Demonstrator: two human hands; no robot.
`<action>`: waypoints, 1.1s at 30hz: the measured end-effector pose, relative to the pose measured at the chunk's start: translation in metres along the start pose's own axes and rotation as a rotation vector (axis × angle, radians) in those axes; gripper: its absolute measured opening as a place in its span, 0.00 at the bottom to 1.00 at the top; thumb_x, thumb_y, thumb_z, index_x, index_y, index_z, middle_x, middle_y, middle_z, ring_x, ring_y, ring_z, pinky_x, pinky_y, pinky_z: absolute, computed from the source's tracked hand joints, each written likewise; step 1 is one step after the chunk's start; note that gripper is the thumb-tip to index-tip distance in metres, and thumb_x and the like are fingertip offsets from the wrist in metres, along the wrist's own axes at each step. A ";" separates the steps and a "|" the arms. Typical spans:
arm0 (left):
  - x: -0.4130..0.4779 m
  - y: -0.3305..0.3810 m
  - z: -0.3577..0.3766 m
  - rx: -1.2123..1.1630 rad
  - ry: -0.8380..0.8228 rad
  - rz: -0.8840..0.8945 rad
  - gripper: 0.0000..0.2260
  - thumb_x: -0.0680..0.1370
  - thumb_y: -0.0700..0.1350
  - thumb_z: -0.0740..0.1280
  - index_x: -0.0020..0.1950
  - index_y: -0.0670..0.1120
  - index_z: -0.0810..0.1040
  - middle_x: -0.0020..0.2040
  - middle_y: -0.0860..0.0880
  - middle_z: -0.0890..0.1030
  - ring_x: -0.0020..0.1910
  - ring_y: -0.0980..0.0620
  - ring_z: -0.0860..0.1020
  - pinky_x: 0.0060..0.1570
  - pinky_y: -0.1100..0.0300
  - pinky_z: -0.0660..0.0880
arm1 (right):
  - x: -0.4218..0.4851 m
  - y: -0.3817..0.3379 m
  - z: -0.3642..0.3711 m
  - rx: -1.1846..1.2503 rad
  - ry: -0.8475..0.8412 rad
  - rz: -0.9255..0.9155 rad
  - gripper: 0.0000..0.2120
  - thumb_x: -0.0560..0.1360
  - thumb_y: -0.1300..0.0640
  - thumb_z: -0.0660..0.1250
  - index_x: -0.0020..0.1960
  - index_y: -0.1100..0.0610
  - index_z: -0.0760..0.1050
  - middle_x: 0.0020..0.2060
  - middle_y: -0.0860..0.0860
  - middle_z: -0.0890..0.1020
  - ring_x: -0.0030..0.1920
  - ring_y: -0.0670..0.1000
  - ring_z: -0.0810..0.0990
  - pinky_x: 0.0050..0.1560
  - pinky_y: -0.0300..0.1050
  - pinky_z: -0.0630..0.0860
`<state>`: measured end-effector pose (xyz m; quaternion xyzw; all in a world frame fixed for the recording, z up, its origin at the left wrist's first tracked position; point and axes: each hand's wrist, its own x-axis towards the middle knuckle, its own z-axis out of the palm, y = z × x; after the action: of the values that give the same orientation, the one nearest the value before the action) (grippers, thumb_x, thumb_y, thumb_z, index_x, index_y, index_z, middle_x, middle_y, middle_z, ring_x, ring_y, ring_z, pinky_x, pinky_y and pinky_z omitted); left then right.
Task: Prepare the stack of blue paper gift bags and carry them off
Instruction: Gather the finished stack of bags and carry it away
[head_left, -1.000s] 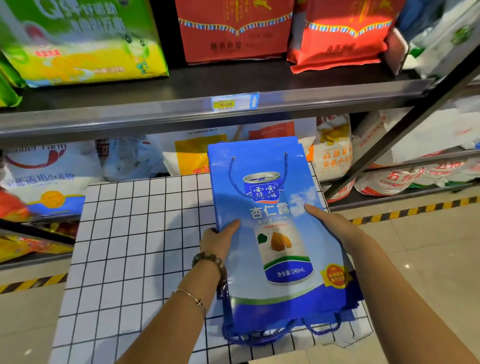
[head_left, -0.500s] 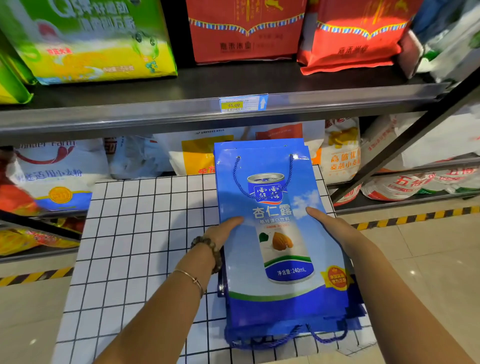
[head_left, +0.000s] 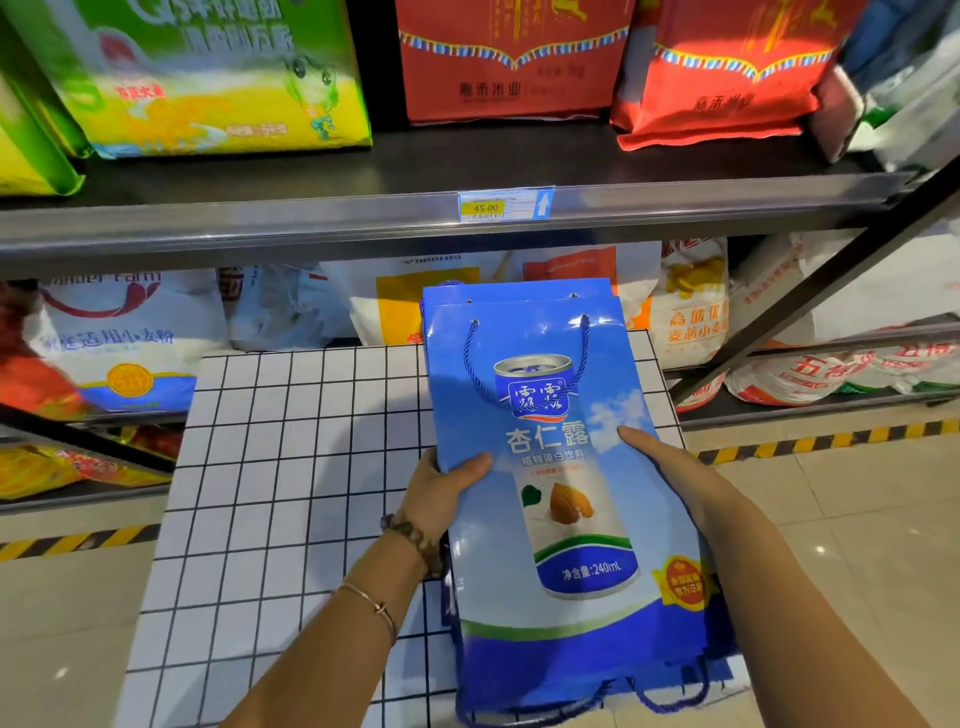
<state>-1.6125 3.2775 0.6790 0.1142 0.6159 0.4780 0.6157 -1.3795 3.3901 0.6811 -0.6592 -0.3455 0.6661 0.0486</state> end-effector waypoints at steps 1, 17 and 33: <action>-0.003 0.001 -0.003 0.005 -0.004 0.006 0.08 0.75 0.37 0.67 0.52 0.44 0.76 0.44 0.45 0.81 0.35 0.52 0.82 0.32 0.62 0.79 | -0.002 0.002 0.003 0.025 -0.018 -0.001 0.26 0.67 0.41 0.69 0.58 0.57 0.76 0.50 0.59 0.83 0.52 0.61 0.81 0.59 0.58 0.75; -0.053 0.030 -0.057 -0.119 -0.003 0.130 0.11 0.68 0.37 0.72 0.48 0.45 0.79 0.37 0.46 0.84 0.33 0.49 0.82 0.31 0.59 0.78 | -0.047 -0.001 0.064 0.216 -0.091 -0.308 0.18 0.70 0.54 0.67 0.57 0.61 0.75 0.44 0.57 0.85 0.40 0.56 0.84 0.42 0.47 0.79; -0.157 0.065 -0.169 -0.201 0.249 0.162 0.09 0.73 0.41 0.68 0.53 0.41 0.81 0.41 0.44 0.84 0.32 0.50 0.81 0.38 0.61 0.78 | -0.120 -0.036 0.192 0.028 -0.279 -0.548 0.05 0.73 0.56 0.68 0.48 0.55 0.79 0.39 0.52 0.86 0.39 0.53 0.85 0.36 0.43 0.79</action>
<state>-1.7542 3.1209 0.7922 0.0413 0.6253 0.5958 0.5023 -1.5536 3.2783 0.7805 -0.4427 -0.5047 0.7170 0.1875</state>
